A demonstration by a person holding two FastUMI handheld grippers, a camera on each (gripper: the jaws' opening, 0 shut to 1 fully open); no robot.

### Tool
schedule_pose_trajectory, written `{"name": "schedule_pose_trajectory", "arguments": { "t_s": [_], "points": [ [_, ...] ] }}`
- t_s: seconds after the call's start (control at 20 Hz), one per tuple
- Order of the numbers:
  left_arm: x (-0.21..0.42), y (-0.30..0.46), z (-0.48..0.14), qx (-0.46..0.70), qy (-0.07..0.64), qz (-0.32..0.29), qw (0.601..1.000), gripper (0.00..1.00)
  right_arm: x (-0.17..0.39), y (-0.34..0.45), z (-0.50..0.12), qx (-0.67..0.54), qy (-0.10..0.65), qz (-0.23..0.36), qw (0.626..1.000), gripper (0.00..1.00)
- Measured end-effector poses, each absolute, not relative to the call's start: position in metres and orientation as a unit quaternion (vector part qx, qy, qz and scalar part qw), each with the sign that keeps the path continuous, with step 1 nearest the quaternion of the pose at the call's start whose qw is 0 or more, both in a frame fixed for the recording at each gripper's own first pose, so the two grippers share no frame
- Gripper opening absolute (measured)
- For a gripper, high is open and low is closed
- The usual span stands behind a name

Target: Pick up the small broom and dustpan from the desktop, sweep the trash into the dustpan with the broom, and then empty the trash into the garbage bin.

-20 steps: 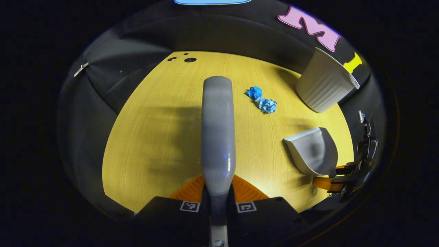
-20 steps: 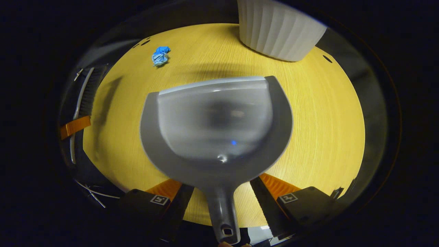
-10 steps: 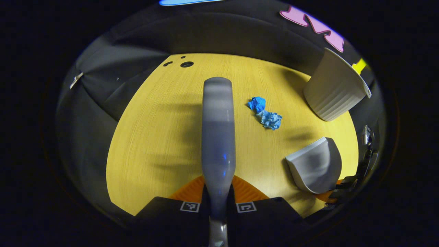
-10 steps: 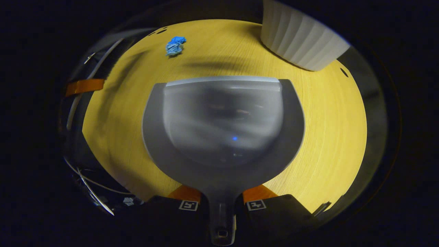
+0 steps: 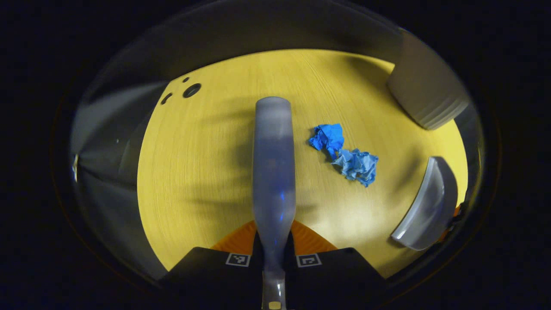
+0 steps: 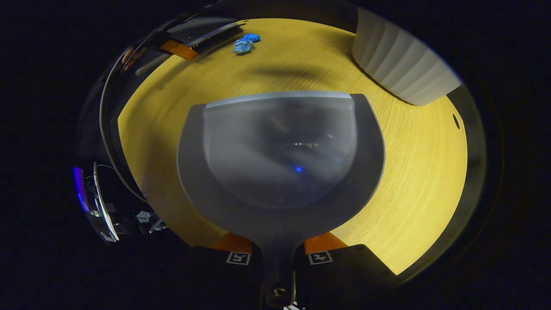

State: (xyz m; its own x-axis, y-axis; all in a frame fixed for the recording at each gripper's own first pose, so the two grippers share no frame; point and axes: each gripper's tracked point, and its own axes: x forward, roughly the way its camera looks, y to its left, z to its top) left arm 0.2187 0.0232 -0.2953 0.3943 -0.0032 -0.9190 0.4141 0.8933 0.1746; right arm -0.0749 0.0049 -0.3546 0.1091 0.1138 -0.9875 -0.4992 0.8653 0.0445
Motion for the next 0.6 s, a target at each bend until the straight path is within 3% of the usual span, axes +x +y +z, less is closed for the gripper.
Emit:
{"name": "schedule_pose_trajectory", "arguments": {
  "t_s": [0.2,0.4,0.55,0.6],
  "points": [
    [0.234,0.007,-0.302,0.265,0.534,-0.156,0.788,0.24,-0.075,0.004,-0.355,-0.162,0.635,0.217,0.723,0.33],
    [0.233,-0.024,-0.300,0.337,0.514,-0.224,0.756,0.24,-0.072,0.005,-0.351,-0.160,0.634,0.224,0.722,0.33],
    [0.214,-0.051,-0.301,0.336,0.513,-0.269,0.743,0.28,-0.073,0.002,-0.353,-0.161,0.632,0.229,0.723,0.33],
    [0.205,-0.063,-0.303,0.333,0.512,-0.288,0.738,0.24,-0.073,0.002,-0.353,-0.162,0.631,0.229,0.723,0.33]
  ]
}}
